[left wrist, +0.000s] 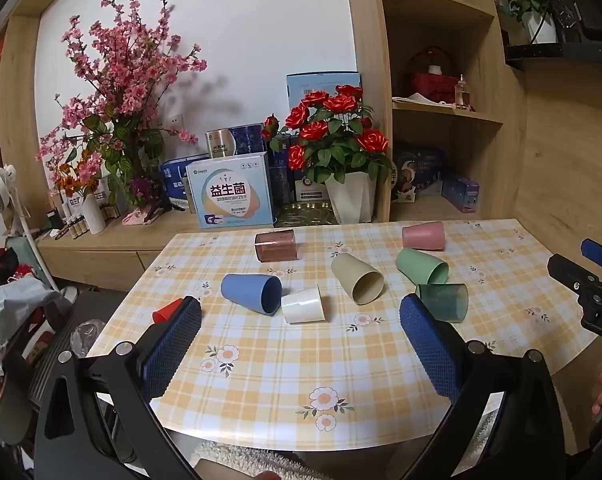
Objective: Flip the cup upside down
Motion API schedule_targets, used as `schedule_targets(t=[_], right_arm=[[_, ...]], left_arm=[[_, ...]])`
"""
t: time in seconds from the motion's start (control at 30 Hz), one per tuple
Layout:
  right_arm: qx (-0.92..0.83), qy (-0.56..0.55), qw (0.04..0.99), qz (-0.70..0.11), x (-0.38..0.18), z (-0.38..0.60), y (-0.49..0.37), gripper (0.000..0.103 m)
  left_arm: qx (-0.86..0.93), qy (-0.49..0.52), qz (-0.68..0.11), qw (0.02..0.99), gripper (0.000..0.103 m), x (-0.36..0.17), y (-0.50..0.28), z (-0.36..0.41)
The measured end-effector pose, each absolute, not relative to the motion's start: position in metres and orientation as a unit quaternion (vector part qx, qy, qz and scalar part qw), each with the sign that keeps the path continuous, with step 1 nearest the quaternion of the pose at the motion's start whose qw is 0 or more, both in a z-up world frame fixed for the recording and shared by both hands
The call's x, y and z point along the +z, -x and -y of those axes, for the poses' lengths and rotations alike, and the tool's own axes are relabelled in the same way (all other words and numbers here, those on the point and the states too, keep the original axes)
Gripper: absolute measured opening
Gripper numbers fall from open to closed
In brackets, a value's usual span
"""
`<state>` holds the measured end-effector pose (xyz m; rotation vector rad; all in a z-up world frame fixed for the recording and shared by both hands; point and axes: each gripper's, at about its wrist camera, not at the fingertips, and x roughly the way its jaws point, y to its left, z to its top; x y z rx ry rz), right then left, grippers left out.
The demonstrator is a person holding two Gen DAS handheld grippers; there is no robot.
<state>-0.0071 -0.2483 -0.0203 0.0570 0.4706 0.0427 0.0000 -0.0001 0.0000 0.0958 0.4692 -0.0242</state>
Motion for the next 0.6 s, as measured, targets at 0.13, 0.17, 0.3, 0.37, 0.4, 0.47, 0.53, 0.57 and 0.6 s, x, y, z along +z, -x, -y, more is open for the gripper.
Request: schedule_targets(t=[0.13, 0.17, 0.3, 0.37, 0.4, 0.47, 0.53, 0.57, 0.6], right_arm=[[0.023, -0.031, 0.972, -0.233, -0.0198, 0.2484, 0.0075, 0.088], [0.023, -0.030, 0.972, -0.232, -0.0194, 0.2485, 0.0079, 0.088], [0.020, -0.030, 0.972, -0.233, -0.0205, 0.2500, 0.0058, 0.088], [0.020, -0.029, 0.972, -0.233, -0.0205, 0.2492, 0.0063, 0.088], [0.020, -0.029, 0.972, -0.233, -0.0204, 0.2487, 0.0064, 0.088], [0.019, -0.029, 0.972, -0.231, -0.0206, 0.2489, 0.0065, 0.088], [0.019, -0.030, 0.973, -0.228, -0.0201, 0.2493, 0.0061, 0.088], [0.018, -0.030, 0.974, -0.226, -0.0189, 0.2499, 0.0062, 0.088], [0.015, -0.031, 0.974, -0.224, -0.0170, 0.2505, 0.0077, 0.088]], left_arm=[[-0.011, -0.046, -0.232, 0.972, 0.097, -0.0001, 0.0002, -0.0002], [-0.011, -0.047, -0.232, 0.972, 0.097, -0.0002, 0.0001, 0.0001], [-0.009, -0.045, -0.227, 0.973, 0.097, 0.0046, 0.0044, -0.0051], [-0.008, -0.044, -0.225, 0.973, 0.097, 0.0053, 0.0042, -0.0061], [-0.008, -0.044, -0.224, 0.974, 0.097, 0.0059, 0.0042, -0.0068], [-0.007, -0.046, -0.223, 0.974, 0.097, 0.0035, 0.0020, -0.0055], [-0.006, -0.046, -0.222, 0.974, 0.097, 0.0036, 0.0035, -0.0041], [-0.007, -0.046, -0.222, 0.974, 0.097, 0.0034, 0.0037, -0.0045], [-0.007, -0.047, -0.222, 0.974, 0.097, 0.0035, 0.0036, -0.0047]])
